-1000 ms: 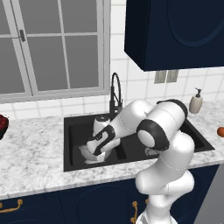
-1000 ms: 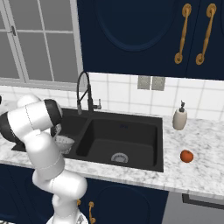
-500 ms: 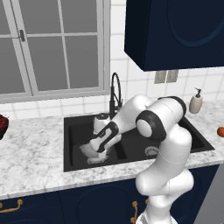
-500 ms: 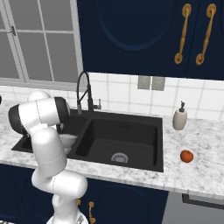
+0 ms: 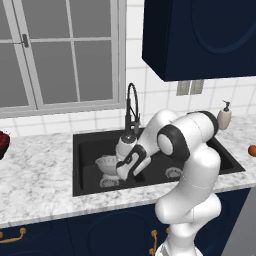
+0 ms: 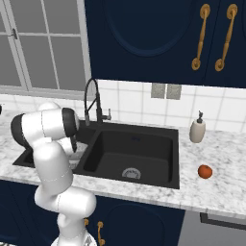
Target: Put the colander in the sink, put the orange in the colander, and turn on the sink faucet and pour water over the colander.
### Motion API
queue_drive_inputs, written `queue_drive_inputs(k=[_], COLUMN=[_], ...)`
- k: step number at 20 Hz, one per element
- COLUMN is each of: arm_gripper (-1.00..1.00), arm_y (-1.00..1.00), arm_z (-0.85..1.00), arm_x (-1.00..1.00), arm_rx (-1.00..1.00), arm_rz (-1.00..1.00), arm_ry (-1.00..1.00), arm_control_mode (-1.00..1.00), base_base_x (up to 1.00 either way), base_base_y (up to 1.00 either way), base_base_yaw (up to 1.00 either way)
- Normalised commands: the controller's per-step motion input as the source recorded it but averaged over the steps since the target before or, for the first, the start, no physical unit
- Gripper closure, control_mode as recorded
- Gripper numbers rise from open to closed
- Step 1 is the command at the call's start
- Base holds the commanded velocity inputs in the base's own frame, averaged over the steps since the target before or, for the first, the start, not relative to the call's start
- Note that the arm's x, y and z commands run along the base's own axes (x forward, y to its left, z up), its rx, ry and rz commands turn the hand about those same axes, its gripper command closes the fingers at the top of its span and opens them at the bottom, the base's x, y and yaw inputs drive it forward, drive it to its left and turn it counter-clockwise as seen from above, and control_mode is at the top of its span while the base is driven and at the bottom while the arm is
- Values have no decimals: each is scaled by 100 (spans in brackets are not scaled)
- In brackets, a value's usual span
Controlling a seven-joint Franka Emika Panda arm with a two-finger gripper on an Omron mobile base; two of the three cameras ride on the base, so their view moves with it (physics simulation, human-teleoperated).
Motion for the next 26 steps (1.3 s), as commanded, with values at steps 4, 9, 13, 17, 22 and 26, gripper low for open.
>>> queue_drive_inputs(k=[4,9,13,17,22,26], arm_gripper=[100,100,100,100,100,100], arm_y=[3,3,0,0,0,0], arm_z=[-2,-15,-19,-34,-30,-26], arm_x=[0,0,0,1,16,31], arm_rx=[0,0,0,0,0,0], arm_rz=[-5,0,0,0,0,0], arm_ry=[0,0,8,5,-12,-14], arm_control_mode=[-100,-100,-100,-100,-100,-100], base_base_x=[0,0,0,0,0,0], base_base_y=[0,0,0,0,0,0], base_base_yaw=[0,0,0,0,0,0])
